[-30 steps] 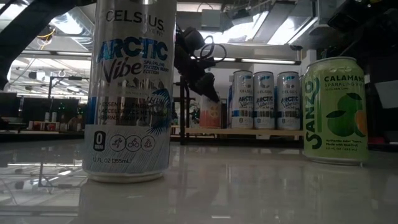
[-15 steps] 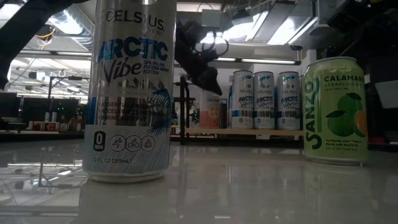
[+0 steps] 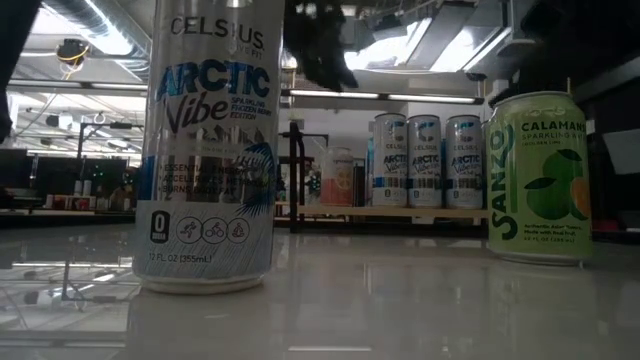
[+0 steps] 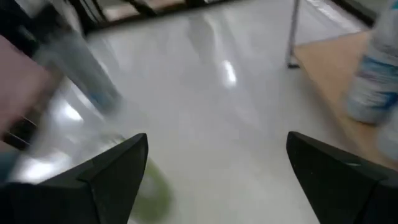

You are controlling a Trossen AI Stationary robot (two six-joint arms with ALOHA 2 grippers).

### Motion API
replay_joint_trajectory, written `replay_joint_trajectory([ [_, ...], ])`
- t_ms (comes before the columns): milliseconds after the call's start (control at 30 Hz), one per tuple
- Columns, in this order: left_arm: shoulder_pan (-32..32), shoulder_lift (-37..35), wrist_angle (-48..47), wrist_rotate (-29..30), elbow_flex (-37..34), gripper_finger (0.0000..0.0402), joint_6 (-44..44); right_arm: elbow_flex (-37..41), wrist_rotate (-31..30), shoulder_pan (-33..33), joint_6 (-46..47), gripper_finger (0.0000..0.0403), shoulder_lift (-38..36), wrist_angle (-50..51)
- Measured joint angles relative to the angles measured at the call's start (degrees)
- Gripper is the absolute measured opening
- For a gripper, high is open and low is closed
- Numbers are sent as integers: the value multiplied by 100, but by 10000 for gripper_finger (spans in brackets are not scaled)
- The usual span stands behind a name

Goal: Place canned beverage on shelf
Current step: Put the green soda can on the shelf

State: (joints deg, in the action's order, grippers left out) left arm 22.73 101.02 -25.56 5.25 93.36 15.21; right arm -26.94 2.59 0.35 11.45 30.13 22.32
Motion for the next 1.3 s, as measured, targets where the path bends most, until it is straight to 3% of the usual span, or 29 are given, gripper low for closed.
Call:
replay_joint_trajectory([
  [233, -795, -847, -1054, 140, 0, 387, -565, -2, 798, 1, 1116, 372, 0, -1086],
  [367, -1379, -1260, -1646, 950, -126, 387, -1044, -80, 961, 1, 1549, 372, 0, -1438],
  [567, -2309, -2029, -1557, 2356, -1526, 387, -2151, -587, 1028, 5, 1641, 372, 342, -1476],
  [733, -2998, -2733, -1005, 2700, -2801, 387, -3097, -1117, 1233, 5, 1639, 372, 834, -1432],
  [900, -3557, -3192, -569, 3092, -3608, 387, -3607, -1744, 1376, 276, 1550, 372, 1533, -1189],
  [1067, -3919, -3272, -208, 3410, -3999, 387, -3618, -2666, 1006, 1004, 1458, 372, 2340, -553],
  [1300, -4062, -3272, 38, 3488, -4232, 387, -3621, -4225, -230, 2083, 1502, 372, 3581, 1452],
])
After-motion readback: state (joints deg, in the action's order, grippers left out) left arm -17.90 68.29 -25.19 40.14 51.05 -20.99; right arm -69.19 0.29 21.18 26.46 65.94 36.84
